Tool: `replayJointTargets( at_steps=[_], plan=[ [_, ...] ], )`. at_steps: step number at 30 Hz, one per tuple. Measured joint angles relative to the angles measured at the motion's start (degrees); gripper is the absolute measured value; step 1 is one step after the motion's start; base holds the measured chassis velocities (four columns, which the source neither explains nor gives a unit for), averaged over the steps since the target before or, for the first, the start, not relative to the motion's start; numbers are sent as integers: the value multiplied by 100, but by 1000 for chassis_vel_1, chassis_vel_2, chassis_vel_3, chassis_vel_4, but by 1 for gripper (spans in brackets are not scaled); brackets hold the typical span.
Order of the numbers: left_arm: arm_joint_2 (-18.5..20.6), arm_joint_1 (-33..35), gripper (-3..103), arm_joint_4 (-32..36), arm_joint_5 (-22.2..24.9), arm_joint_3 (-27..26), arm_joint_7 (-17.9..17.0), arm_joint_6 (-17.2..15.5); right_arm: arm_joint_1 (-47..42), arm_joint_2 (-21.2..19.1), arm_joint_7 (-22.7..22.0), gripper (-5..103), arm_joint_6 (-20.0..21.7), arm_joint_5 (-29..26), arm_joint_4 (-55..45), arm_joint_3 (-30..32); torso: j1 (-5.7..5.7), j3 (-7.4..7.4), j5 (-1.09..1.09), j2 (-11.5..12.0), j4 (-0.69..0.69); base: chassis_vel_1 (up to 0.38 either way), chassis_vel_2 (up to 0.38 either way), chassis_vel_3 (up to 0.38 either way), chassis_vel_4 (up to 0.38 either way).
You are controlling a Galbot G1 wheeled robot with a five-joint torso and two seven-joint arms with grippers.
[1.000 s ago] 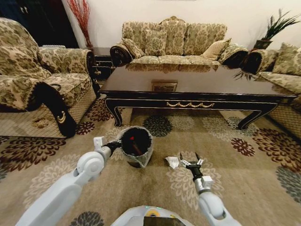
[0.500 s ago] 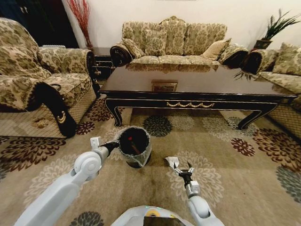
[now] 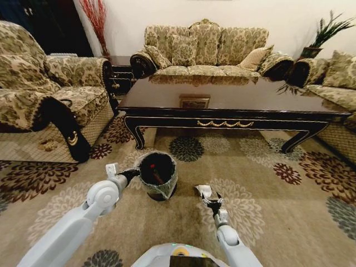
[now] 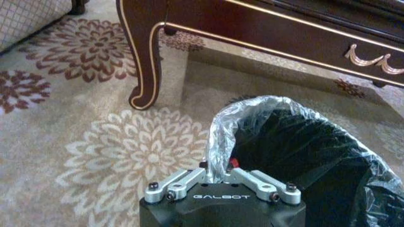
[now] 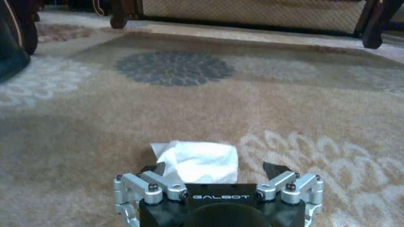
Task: Move to the front of the table and pick up the trash from the floor, then place it into the trash bin.
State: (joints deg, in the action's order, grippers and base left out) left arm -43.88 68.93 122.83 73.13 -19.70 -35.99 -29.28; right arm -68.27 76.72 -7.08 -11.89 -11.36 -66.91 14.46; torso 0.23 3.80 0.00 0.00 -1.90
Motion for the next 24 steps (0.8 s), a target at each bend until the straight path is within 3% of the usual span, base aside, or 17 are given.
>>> replayJointTargets(
  at_steps=[1, 7, 15, 17, 18, 20, 21, 23, 24],
  plan=[
    [37, -31, 3, -2, 11, 3, 1, -1, 76, 34, 2, 102, -24, 48, 151, -6, 0, 0, -1, 0, 0, 0, 0, 0, 0],
    [56, -47, 3, 2, 21, 12, 3, -4, 184, 77, 20, 90, -62, 122, 413, -49, 0, 0, 0, 0, 0, 0, 0, 0, 0],
    [32, 15, 3, 32, -8, 19, 18, -7, 221, 96, 20, 52, -73, 137, 491, -69, 0, 0, 0, 0, 0, 0, 0, 0, 0],
    [32, 16, 3, 34, -10, 17, 19, -7, 216, 97, 14, 52, -68, 114, 476, -78, 0, 0, 0, 0, 0, 0, 0, 0, 0],
    [23, 19, 3, 36, -11, 8, 21, -7, 210, 103, -7, 42, -42, 33, 439, -99, 0, 0, 0, 0, 0, 0, 0, 0, 0],
    [14, 27, 3, 36, -11, -2, 21, -7, 209, 111, -22, 42, -27, -11, 418, -104, 0, 0, 0, 0, 0, 0, 0, 0, 0],
    [7, 46, 3, 42, -14, -10, 22, -7, 212, 117, -27, 31, -23, -26, 409, -110, 0, 0, 0, 0, 0, 0, 0, 0, 0],
    [6, 58, 3, 45, -18, -12, 22, -6, 216, 118, -28, 31, -22, -29, 409, -114, 0, 0, 0, 0, 0, 0, 0, 0, 0],
    [6, 69, 3, 47, -21, -14, 23, -6, 222, 119, -29, 25, -22, -31, 413, -116, 0, 0, 0, 0, 0, 0, 0, 0, 0]
  ],
)
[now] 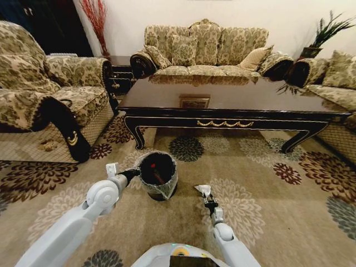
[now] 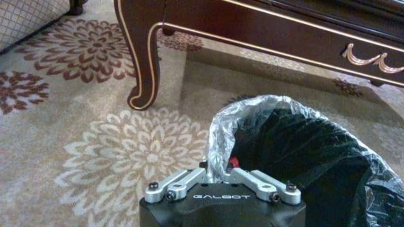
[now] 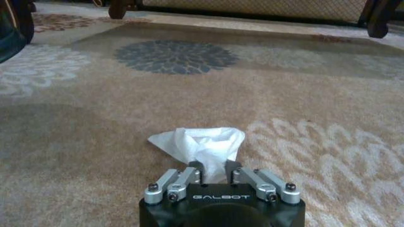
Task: Move to the front of the table and pick up the trash from the floor, then place it into the trash bin.
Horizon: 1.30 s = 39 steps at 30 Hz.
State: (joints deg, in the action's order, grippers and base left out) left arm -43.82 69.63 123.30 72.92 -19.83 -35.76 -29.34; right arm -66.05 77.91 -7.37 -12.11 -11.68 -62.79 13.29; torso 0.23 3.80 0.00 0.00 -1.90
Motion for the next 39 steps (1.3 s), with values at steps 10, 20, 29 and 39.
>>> replayJointTargets(
  at_steps=[10, 20, 29, 39],
  plan=[
    [-9, 13, 3, -26, -16, -8, 15, 2, 15, -3, -10, 1, -25, -3, 67, 11, 0, 0, 0, 0, 0, 0, 0, 0, 0],
    [-49, -42, 3, -62, -41, 52, 20, 13, -218, -88, -61, 0, -37, -135, -466, 79, 0, 0, -1, 0, 0, 0, 0, 0, 0],
    [-155, -73, 3, -62, -158, 223, 53, 26, -836, -502, -250, 0, 101, -655, -1807, 332, 0, 0, -1, 0, 0, 0, 0, 0, 0],
    [-259, -305, 3, -100, -250, 627, 81, 25, -1500, -984, -542, 0, 386, -1013, -3453, 603, 0, 0, 0, 0, 0, 0, 0, 0, 0]
  ],
)
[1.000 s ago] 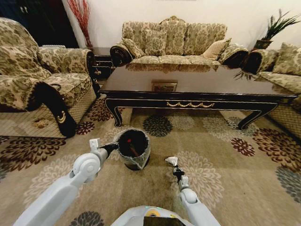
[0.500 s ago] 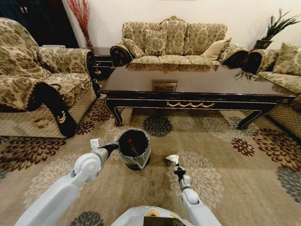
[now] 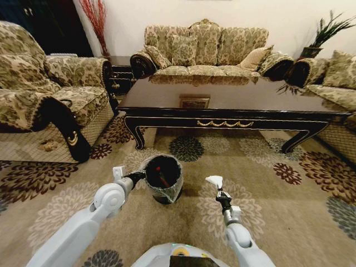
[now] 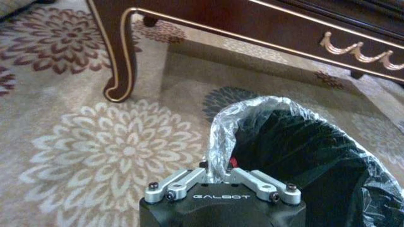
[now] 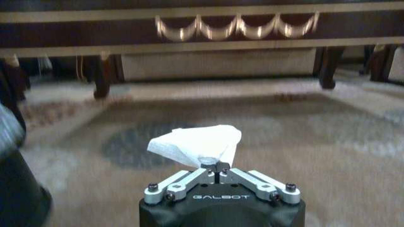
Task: Move to the front of the table and pick up the trash from the floor, then place it into the trash bin.
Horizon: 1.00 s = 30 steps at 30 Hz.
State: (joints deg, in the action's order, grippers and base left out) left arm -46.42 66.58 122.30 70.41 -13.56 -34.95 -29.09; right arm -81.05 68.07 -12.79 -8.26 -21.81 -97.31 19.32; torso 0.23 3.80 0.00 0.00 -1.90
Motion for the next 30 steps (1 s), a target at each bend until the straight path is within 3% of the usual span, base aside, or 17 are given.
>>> replayJointTargets(
  at_steps=[10, 11, 13, 16, 24, 30],
  plan=[
    [188, -360, 3, -56, 16, 316, 23, -67, -389, -1040, -242, 0, 389, -221, -1832, -45, 0, 0, -1, 0, 0, 0, 0, 0, 0],
    [179, -444, 3, -80, 28, 406, -16, -82, -400, -1139, -242, 0, 410, -224, -1980, -70, 0, 1, -1, 0, -6, 0, 0, 0, 0],
    [175, -478, 3, -93, 33, 443, -26, -87, -409, -1163, -242, 0, 413, -223, -2023, -71, 0, 1, -1, 0, -6, 0, 0, 0, 0],
    [67, -1162, 3, -295, 101, 1198, -137, -115, -650, -1297, -236, 0, 493, -210, -2623, 43, 0, 1, -1, 0, 2, 0, 0, 0, 0],
    [-252, -2094, 3, -490, 261, 2222, -364, -121, -1122, -1297, 67, 0, 517, 133, -3228, 138, 0, 1, -1, 0, 2, 0, 0, 0, 0],
    [-554, -2305, 3, -563, 422, 2847, -449, -134, -1334, -1240, 239, 0, 492, 342, -3359, 135, 0, 1, -1, 0, 0, 0, 0, 0, 0]
  ],
)
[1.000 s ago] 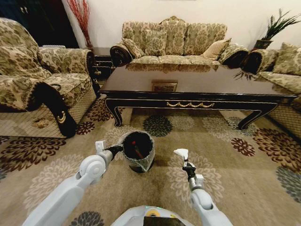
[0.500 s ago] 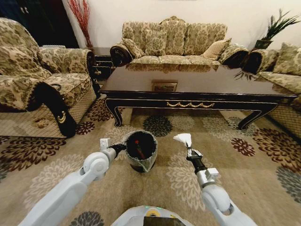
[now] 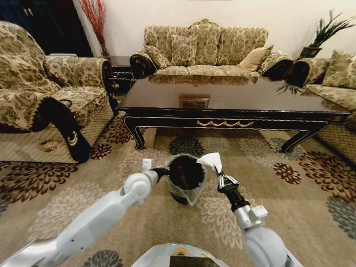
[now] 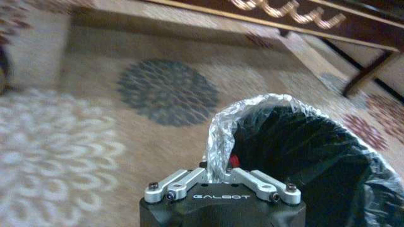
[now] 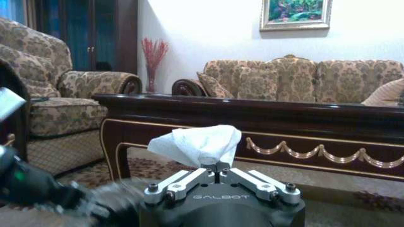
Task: Move to the front of the table and pick up the trash from the floor, then place it into the trash bin.
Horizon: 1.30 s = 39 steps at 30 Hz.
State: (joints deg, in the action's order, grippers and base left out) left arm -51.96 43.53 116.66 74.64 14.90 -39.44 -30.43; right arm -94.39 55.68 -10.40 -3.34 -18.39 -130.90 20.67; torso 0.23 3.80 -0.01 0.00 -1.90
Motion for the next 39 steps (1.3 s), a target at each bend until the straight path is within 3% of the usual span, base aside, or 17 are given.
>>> replayJointTargets(
  at_steps=[3, 6, 9, 11, 13, 16, 19, 20, 22, 26, 28, 32, 34, 37, 39],
  plan=[
    [-342, -139, 3, -62, -41, 290, -117, -26, -129, -11, 35, 0, -4, 103, -29, 27, 0, 0, -1, 0, 0, 0, 0, 0, 0],
    [-422, -197, 3, -63, -50, 387, -167, -37, -187, -12, 53, 0, -5, 172, -30, 43, 0, 0, -1, 0, 0, 0, 0, 0, 0],
    [-420, -219, 3, -35, -49, 425, -188, -44, -236, -1, 62, -3, -17, 238, 2, 49, 0, 0, -1, 0, 0, 0, 0, 0, 0],
    [-346, -220, 3, 12, -40, 417, -191, -50, -263, 26, 78, 7, -31, 279, 58, 33, 0, -1, -1, 0, 0, 0, 0, 0, 0],
    [-325, -219, 3, 23, -38, 405, -191, -51, -264, 32, 87, 7, -32, 284, 70, 19, 0, -1, 0, 0, 0, 0, 0, 0, 0],
    [-284, -169, 3, 55, -37, 339, -212, -65, -257, 48, 141, 22, -20, 300, 101, -50, 0, -1, 1, 0, -1, 0, 0, 0, 0],
    [-282, -139, 3, 59, -37, 313, -214, -71, -269, 44, 156, 28, -16, 316, 106, -61, 0, -1, 1, 0, -1, 0, 0, 0, 0],
    [-282, -107, 3, 59, -43, 290, -214, -75, -302, 19, 172, 39, -20, 348, 121, -63, 0, -1, 2, 0, -1, 0, 0, 0, 0],
    [-283, -91, 3, 59, -50, 279, -214, -75, -323, 1, 181, 39, -31, 372, 131, -64, 0, -1, 2, 0, 0, 0, 0, 0, 0],
    [-319, 24, 3, 58, -69, 213, -250, -83, -404, -33, 197, 61, -53, 456, 140, -62, 0, -1, 2, 0, 0, 0, 0, 0, 0],
    [-330, 64, 3, 58, -93, 196, -257, -83, -404, -28, 197, 61, -53, 459, 139, -63, 0, -1, 2, 0, 0, 0, 0, 0, 0],
    [-308, 230, 3, 60, -209, 65, -259, -80, -404, 8, 197, 82, -51, 451, 127, -56, 0, -1, 2, 0, 0, 0, 0, 0, 0],
    [-286, 246, 3, 66, -215, 28, -259, -71, -421, 9, 204, 82, -51, 449, 117, -49, 0, -1, 1, 0, -1, 0, 0, 0, 0],
    [-250, 250, 3, 86, -219, -34, -261, -48, -560, 14, 437, 97, -124, 498, 46, -28, 0, -1, 1, 0, -1, 0, 0, 0, 0],
    [-254, 248, 3, 89, -218, -36, -260, -46, -633, 21, 557, 99, -148, 537, 17, -25, 0, -1, 2, 0, -1, 0, 0, 0, 0]
  ],
)
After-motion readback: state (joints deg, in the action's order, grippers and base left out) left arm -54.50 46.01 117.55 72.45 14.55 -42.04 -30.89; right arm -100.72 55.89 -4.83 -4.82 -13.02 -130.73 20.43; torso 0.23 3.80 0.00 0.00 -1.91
